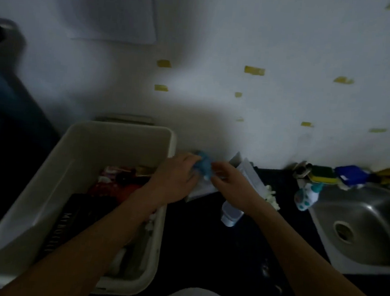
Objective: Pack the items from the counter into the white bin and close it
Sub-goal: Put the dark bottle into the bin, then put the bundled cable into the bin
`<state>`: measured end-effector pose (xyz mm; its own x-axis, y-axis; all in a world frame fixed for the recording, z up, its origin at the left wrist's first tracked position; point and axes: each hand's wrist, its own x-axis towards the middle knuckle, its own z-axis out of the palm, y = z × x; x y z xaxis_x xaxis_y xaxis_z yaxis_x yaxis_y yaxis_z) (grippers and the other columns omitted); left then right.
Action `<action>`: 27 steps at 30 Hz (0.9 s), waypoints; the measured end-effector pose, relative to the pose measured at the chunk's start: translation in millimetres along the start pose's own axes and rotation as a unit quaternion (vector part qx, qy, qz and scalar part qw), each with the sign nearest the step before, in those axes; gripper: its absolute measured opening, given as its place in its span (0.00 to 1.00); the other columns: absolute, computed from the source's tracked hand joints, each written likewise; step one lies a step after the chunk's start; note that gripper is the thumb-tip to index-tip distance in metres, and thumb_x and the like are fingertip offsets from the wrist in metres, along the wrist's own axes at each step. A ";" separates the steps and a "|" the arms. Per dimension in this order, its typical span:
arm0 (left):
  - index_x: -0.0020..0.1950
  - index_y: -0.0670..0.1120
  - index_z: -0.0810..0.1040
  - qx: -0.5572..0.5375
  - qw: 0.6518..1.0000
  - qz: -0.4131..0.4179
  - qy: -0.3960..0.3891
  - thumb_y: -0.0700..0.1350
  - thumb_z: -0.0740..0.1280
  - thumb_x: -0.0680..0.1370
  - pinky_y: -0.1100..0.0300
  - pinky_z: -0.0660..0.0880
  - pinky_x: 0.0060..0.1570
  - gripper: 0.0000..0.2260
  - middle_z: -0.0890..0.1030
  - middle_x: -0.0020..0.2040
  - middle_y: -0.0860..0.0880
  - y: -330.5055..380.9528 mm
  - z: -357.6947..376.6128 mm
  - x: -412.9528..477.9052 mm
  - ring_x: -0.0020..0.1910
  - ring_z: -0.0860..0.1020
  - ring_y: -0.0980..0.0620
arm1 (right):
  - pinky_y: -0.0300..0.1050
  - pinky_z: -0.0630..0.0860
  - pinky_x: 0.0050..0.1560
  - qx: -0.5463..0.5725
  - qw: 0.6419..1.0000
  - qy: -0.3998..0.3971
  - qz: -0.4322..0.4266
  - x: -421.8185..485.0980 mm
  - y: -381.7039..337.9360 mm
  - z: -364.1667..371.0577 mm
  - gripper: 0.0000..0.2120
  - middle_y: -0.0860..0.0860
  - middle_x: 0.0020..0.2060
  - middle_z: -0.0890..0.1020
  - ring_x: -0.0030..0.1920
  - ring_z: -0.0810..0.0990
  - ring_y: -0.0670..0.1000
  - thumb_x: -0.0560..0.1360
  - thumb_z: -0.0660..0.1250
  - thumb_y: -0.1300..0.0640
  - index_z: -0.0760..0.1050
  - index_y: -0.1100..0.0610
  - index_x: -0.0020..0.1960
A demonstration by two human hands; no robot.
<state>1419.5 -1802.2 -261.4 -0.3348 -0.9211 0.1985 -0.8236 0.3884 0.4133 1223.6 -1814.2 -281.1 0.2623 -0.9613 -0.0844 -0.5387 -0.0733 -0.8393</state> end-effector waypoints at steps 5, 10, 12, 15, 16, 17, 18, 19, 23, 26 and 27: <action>0.71 0.46 0.70 -0.014 0.999 0.007 -0.038 0.50 0.63 0.78 0.55 0.68 0.65 0.22 0.73 0.69 0.47 35.9 48.8 26.5 0.67 0.72 0.48 | 0.45 0.74 0.62 0.001 0.998 0.041 0.048 -8.2 49.6 -38.9 0.18 0.52 0.59 0.79 0.60 0.78 0.50 0.78 0.66 0.60 0.72 0.59 0.67; 0.71 0.48 0.69 -0.015 0.997 0.017 -0.071 0.52 0.63 0.78 0.53 0.69 0.64 0.22 0.72 0.69 0.48 53.1 84.0 41.7 0.66 0.72 0.48 | 0.44 0.71 0.61 0.012 0.995 0.038 0.095 -17.9 89.2 -68.4 0.19 0.47 0.60 0.75 0.62 0.75 0.49 0.79 0.64 0.57 0.70 0.56 0.70; 0.72 0.48 0.68 -0.014 0.996 0.023 -0.084 0.52 0.63 0.79 0.53 0.69 0.65 0.22 0.71 0.70 0.49 60.7 96.1 46.9 0.67 0.71 0.48 | 0.47 0.72 0.63 0.015 0.993 0.035 0.110 -20.0 105.5 -77.6 0.21 0.50 0.64 0.74 0.63 0.74 0.51 0.80 0.64 0.55 0.68 0.56 0.72; 0.72 0.48 0.68 -0.028 0.993 0.026 -0.111 0.52 0.62 0.80 0.54 0.69 0.65 0.21 0.71 0.70 0.49 72.5 116.2 54.7 0.67 0.70 0.49 | 0.43 0.70 0.60 0.012 0.991 0.041 0.128 -22.7 130.3 -88.9 0.21 0.50 0.64 0.73 0.64 0.72 0.49 0.79 0.64 0.54 0.68 0.53 0.71; 0.72 0.48 0.68 -0.030 0.992 0.026 -0.119 0.51 0.62 0.80 0.53 0.69 0.64 0.21 0.71 0.70 0.49 75.9 122.0 57.3 0.66 0.70 0.49 | 0.42 0.69 0.60 0.005 0.991 0.046 0.129 -22.8 137.9 -91.8 0.21 0.49 0.64 0.73 0.63 0.72 0.48 0.79 0.64 0.55 0.69 0.53 0.71; 0.72 0.47 0.68 -0.028 0.991 0.025 -0.126 0.51 0.61 0.80 0.53 0.69 0.64 0.21 0.70 0.70 0.49 80.5 129.4 60.7 0.66 0.70 0.49 | 0.41 0.69 0.59 0.000 0.990 0.052 0.132 -22.7 146.2 -95.5 0.20 0.50 0.64 0.72 0.62 0.72 0.48 0.78 0.64 0.55 0.69 0.53 0.70; 0.72 0.46 0.67 -0.027 0.991 0.024 -0.132 0.50 0.61 0.80 0.53 0.69 0.64 0.21 0.70 0.70 0.48 84.6 135.9 63.5 0.66 0.69 0.48 | 0.41 0.69 0.59 -0.003 0.989 0.061 0.136 -22.0 153.5 -98.3 0.20 0.50 0.63 0.72 0.61 0.72 0.47 0.78 0.64 0.56 0.70 0.54 0.69; 0.71 0.46 0.68 -0.026 0.990 0.024 -0.134 0.50 0.61 0.80 0.53 0.68 0.64 0.20 0.70 0.70 0.48 88.9 143.3 66.8 0.66 0.69 0.48 | 0.42 0.70 0.60 -0.005 0.987 0.071 0.141 -20.6 160.7 -101.0 0.20 0.51 0.63 0.72 0.60 0.72 0.48 0.77 0.64 0.57 0.71 0.55 0.68; 0.71 0.44 0.69 -0.040 0.990 0.019 -0.134 0.48 0.62 0.80 0.57 0.66 0.64 0.20 0.72 0.68 0.45 109.8 172.4 78.4 0.66 0.70 0.47 | 0.49 0.75 0.63 0.036 0.980 0.083 0.180 -13.1 192.2 -106.0 0.20 0.58 0.61 0.75 0.61 0.76 0.54 0.74 0.65 0.62 0.74 0.61 0.66; 0.71 0.44 0.68 -0.042 0.988 0.011 -0.146 0.46 0.63 0.79 0.51 0.66 0.66 0.20 0.72 0.69 0.45 125.3 196.2 88.7 0.67 0.69 0.47 | 0.32 0.77 0.41 0.039 0.977 0.109 0.177 -8.1 212.3 -109.3 0.13 0.55 0.44 0.81 0.51 0.81 0.59 0.71 0.66 0.68 0.78 0.67 0.56; 0.71 0.45 0.68 -0.039 0.988 0.009 -0.150 0.46 0.63 0.79 0.50 0.66 0.67 0.21 0.71 0.69 0.46 128.0 201.2 89.6 0.68 0.68 0.47 | 0.35 0.77 0.35 0.034 0.977 0.119 0.174 -7.1 215.7 -108.1 0.10 0.56 0.39 0.81 0.47 0.81 0.62 0.70 0.66 0.69 0.78 0.69 0.51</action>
<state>1191.9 -1840.1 -369.6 -0.4797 -0.8753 -0.0615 -0.7822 0.3948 0.4820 1019.0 -1851.9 -403.5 -0.1242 -0.9601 -0.2504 -0.5061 0.2784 -0.8163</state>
